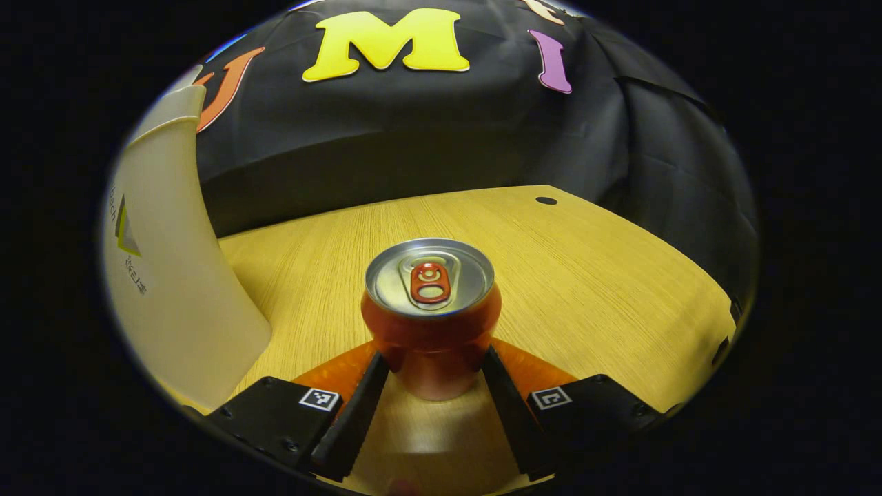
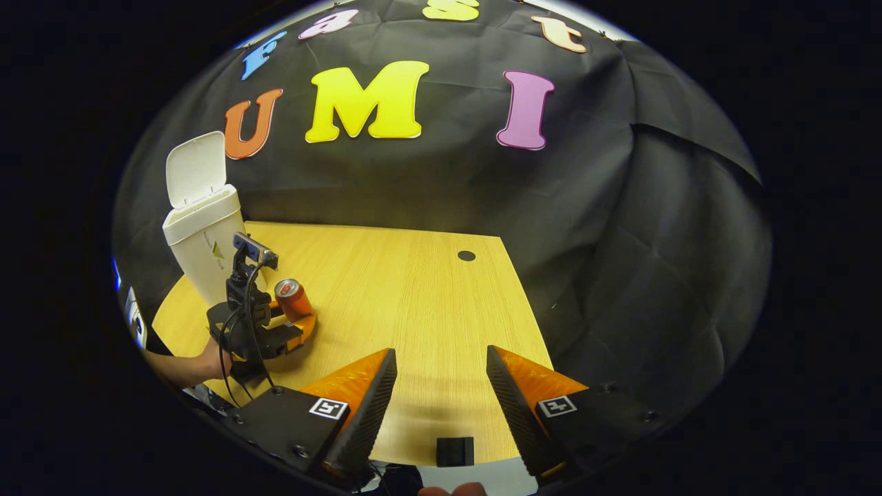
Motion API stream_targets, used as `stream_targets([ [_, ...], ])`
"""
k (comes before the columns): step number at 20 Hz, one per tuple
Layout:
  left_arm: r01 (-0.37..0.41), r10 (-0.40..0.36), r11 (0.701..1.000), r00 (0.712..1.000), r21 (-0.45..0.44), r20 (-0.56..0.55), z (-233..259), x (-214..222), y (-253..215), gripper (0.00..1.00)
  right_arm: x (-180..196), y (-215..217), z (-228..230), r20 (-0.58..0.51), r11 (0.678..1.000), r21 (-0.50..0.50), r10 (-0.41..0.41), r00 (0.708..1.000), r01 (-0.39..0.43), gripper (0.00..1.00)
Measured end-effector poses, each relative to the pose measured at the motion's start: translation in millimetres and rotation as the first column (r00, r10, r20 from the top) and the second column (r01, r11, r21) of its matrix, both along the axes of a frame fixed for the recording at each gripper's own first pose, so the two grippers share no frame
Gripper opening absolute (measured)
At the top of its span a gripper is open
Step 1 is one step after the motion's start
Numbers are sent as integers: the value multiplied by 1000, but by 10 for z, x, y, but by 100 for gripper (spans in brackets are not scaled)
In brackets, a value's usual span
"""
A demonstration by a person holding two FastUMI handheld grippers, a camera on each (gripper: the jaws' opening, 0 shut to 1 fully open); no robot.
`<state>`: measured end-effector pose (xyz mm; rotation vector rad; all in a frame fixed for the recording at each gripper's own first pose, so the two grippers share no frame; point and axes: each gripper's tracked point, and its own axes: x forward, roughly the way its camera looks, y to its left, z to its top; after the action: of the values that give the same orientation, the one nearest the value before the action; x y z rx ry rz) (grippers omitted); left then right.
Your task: Press the lid of the desktop garbage bin to open it, pick up the crumpled paper on the desktop and throw it into the bin, then pick up the pop can on the desktop and drop it into the bin, and finally close the garbage bin lid.
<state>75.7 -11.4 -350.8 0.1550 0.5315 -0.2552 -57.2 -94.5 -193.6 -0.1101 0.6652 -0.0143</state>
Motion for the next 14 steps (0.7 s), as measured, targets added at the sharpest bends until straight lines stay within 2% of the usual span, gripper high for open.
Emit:
stream_targets([
  [1,-2,2,1000,1000,-1,5,37,-16,5,85,-3,12,2,2,1000,3,2,1000,-2,84],
  [5,-4,4,1000,1000,-12,23,336,-91,3,85,-28,96,-38,2,1000,20,13,1000,-13,84],
  [9,-3,4,1000,996,-18,84,871,-121,-50,84,-61,202,18,31,998,56,24,999,-26,84],
  [14,-25,29,999,982,-24,187,1722,-55,8,85,-86,205,77,55,991,134,-19,998,12,84],
])
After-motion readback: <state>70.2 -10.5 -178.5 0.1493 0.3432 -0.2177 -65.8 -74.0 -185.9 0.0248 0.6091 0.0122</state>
